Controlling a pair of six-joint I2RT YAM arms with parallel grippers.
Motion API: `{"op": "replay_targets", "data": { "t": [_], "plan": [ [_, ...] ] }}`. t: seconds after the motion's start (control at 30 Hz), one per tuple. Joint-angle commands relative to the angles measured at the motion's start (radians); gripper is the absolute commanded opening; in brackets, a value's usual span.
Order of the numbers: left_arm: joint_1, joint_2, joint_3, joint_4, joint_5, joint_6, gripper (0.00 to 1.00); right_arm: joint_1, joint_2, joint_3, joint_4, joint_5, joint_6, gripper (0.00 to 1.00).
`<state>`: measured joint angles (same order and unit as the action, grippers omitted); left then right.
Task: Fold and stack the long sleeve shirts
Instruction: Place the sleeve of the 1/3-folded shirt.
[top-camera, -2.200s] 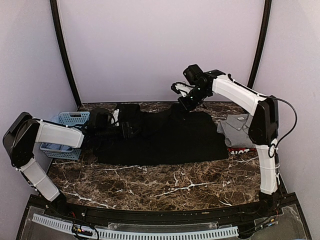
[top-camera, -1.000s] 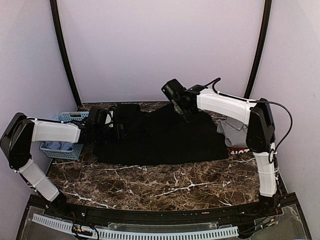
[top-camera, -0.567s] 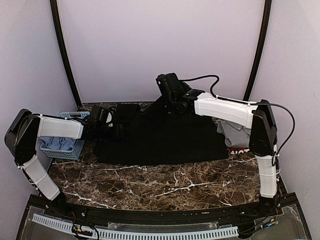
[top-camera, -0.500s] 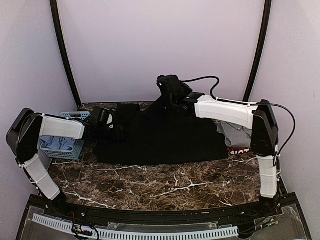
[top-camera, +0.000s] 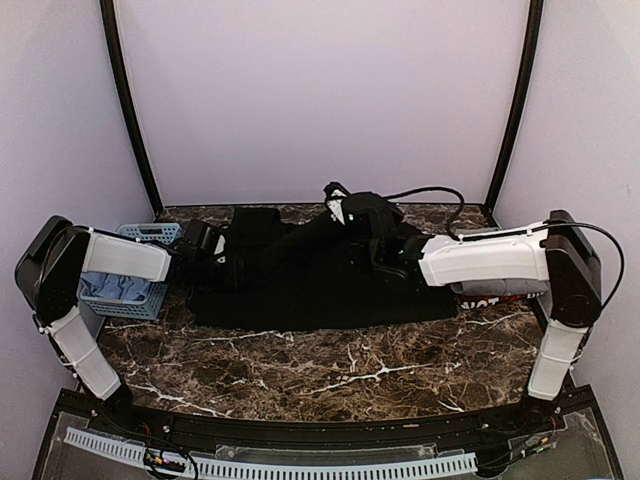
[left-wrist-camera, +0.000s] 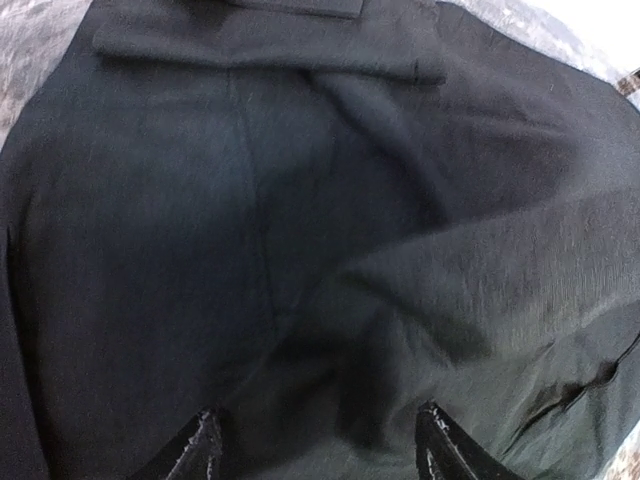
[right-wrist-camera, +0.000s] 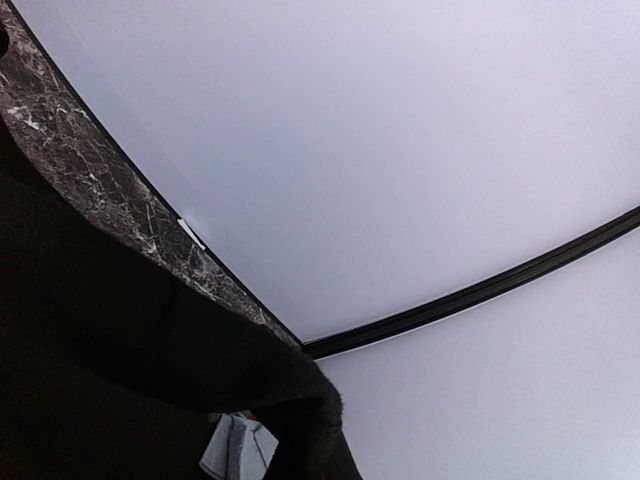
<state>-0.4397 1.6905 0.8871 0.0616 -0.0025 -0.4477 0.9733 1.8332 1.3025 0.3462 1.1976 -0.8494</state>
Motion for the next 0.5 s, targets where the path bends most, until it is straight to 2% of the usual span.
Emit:
{"op": "replay_targets", "data": {
  "t": [0.0, 0.13, 0.23, 0.47],
  "plan": [
    [0.009, -0.088, -0.068, -0.012, 0.044, 0.016, 0.65, 0.063, -0.054, -0.104, -0.088, 0.036, 0.212, 0.00],
    [0.009, -0.169, -0.127, 0.016, 0.165, 0.010, 0.66, 0.113, -0.047, -0.129, -0.411, 0.034, 0.554, 0.00],
    [0.009, -0.249, -0.168, 0.040, 0.226, 0.005, 0.67, 0.144, -0.015, -0.147, -0.580, 0.025, 0.741, 0.00],
    [0.009, -0.330, -0.198, 0.019, 0.186, 0.015, 0.68, 0.210, 0.095, -0.139, -0.836, -0.002, 1.038, 0.00]
  ]
}}
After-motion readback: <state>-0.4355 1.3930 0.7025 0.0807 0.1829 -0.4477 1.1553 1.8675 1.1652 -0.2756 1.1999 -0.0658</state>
